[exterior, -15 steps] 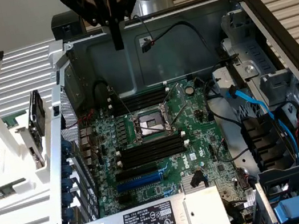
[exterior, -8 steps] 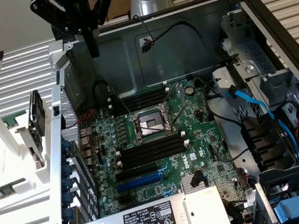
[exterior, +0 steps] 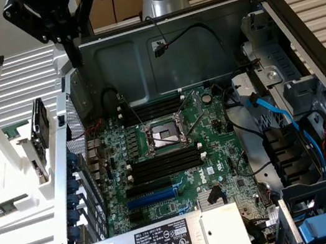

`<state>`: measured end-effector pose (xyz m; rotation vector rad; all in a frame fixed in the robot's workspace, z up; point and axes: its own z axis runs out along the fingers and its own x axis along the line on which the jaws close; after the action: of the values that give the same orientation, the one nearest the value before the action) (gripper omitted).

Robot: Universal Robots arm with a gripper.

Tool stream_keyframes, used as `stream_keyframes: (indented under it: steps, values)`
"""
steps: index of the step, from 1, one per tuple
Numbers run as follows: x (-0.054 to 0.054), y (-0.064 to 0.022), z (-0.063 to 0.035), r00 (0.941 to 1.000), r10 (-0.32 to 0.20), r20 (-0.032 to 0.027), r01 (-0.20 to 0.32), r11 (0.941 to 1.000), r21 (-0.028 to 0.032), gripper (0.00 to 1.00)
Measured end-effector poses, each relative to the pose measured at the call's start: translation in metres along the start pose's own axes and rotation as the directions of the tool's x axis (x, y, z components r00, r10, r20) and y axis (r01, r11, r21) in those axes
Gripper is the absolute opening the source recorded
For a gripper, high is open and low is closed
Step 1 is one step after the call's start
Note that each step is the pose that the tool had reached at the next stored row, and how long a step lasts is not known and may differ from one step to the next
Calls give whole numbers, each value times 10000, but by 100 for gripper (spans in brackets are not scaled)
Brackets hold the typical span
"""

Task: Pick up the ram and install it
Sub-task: 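Reach for the ram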

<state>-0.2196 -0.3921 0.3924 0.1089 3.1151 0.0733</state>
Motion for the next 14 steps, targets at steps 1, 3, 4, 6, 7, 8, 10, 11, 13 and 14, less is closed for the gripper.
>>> stream_keyframes:
  steps: [1,3,4,6,7,8,10,11,13,14]
  values:
    - [45,5,0,10000,-1,-3,1,10000,0,10]
    - [137,16,0,10000,0,-16,0,10000,2,10]
    - [182,21,0,10000,0,-20,0,10000,2,10]
    - [250,31,5,10000,-3,-32,3,10000,3,10]
    - [320,42,13,10000,-3,-35,3,10000,3,10]
    - [357,47,17,10000,-5,-36,5,10000,3,10]
    - [442,57,28,10000,-8,-36,8,10000,3,10]
    - [487,62,32,10000,-8,-38,8,10000,4,10]
    - [573,75,41,10000,-9,-35,9,10000,3,10]
    - [605,81,44,10000,-9,-38,9,10000,2,10]
